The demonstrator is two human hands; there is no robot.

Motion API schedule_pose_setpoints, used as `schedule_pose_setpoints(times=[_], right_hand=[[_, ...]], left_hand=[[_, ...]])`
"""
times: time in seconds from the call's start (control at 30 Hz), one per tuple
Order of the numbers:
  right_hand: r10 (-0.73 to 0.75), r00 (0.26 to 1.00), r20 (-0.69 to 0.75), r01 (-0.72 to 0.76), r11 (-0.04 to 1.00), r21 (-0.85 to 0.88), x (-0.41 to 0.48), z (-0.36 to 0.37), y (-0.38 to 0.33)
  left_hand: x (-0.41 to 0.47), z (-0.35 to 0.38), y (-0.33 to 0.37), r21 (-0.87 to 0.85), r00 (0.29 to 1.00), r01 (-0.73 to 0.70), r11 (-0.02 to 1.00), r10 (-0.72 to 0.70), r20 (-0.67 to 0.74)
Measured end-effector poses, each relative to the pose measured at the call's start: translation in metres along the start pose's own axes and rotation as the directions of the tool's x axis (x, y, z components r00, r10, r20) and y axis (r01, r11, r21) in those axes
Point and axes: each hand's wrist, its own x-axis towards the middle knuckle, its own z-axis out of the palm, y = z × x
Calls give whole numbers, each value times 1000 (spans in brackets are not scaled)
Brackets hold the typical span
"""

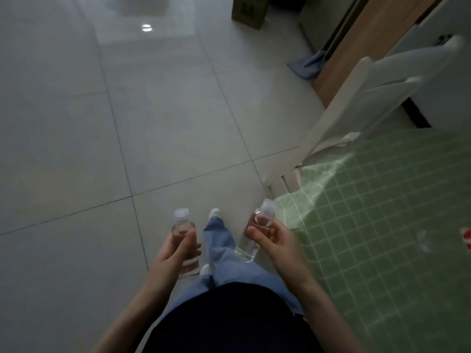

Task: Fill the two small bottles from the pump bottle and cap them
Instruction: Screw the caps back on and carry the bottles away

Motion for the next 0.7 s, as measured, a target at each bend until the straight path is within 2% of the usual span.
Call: schedule_pose_setpoints(times=[0.17,0.33,0.6,0.7], right_hand=[[7,999,50,-5,999,-38,53,11,-20],[16,997,82,-12,999,-43,131,10,-55],[13,999,48,-11,999,-51,229,-10,-113],[9,1000,5,-9,999,-32,260,-15,-133]], left_hand=[[39,1,22,-52,998,10,999,-13,-56],[104,16,74,-83,992,7,997,-17,-124],[199,49,155,-44,994,-36,998,31,-102],[235,63,184,-20,999,-23,1000,22,-45]])
